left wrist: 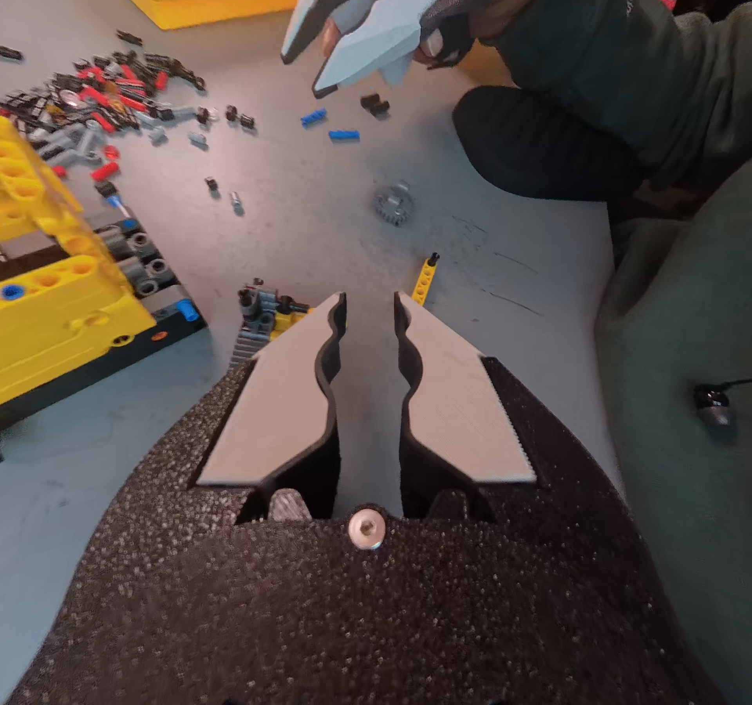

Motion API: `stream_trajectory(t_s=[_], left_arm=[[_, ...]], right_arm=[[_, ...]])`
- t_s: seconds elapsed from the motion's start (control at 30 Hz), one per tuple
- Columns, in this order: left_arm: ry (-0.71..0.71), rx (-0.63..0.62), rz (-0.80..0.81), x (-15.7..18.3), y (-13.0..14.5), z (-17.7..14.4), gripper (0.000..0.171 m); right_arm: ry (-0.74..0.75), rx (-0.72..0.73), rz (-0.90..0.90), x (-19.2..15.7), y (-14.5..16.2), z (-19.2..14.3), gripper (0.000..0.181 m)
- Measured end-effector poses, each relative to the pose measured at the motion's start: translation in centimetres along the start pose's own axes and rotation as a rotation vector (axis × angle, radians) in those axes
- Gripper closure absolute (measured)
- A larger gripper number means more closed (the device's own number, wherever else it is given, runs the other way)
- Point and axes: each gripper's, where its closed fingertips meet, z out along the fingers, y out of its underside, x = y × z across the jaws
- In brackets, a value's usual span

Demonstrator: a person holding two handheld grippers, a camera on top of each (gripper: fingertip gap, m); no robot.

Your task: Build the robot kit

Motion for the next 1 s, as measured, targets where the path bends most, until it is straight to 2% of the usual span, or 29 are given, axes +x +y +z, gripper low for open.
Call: stream_trajectory(t_s=[0.17,0.3,0.4,0.5,0.63,0.77,1.0], left_arm=[[-0.122,0.105,0.017,-1.8,-1.8,-1.3,0.145],[-0.199,0.128,0.036,-2.8,-2.1,-2.0,0.145],[-0.23,0.137,0.045,-3.2,-2.2,-2.4,0.144],[-0.243,0.144,0.054,-3.2,-2.4,-2.6,0.145],[-0.248,0.147,0.072,-3.0,-2.6,-2.6,0.145],[-0.254,0.135,0.083,-3.0,-2.3,-2.4,0.145],[-0.238,0.113,0.09,-2.8,-1.9,-1.9,0.147]], right_arm=[[0.141,-0.097,0.039,3.6,2.0,0.2,0.161],[0.174,-0.149,0.113,4.9,2.8,-0.3,0.162],[0.18,-0.19,0.137,5.3,2.9,-2.2,0.162],[0.097,-0.318,0.138,3.4,4.9,-4.1,0.163],[0.069,-0.425,0.15,1.2,7.1,-5.4,0.164],[0.053,-0.438,0.136,-0.4,8.0,-6.0,0.168],[0.06,-0.451,0.146,-0.3,9.4,-5.9,0.172]])
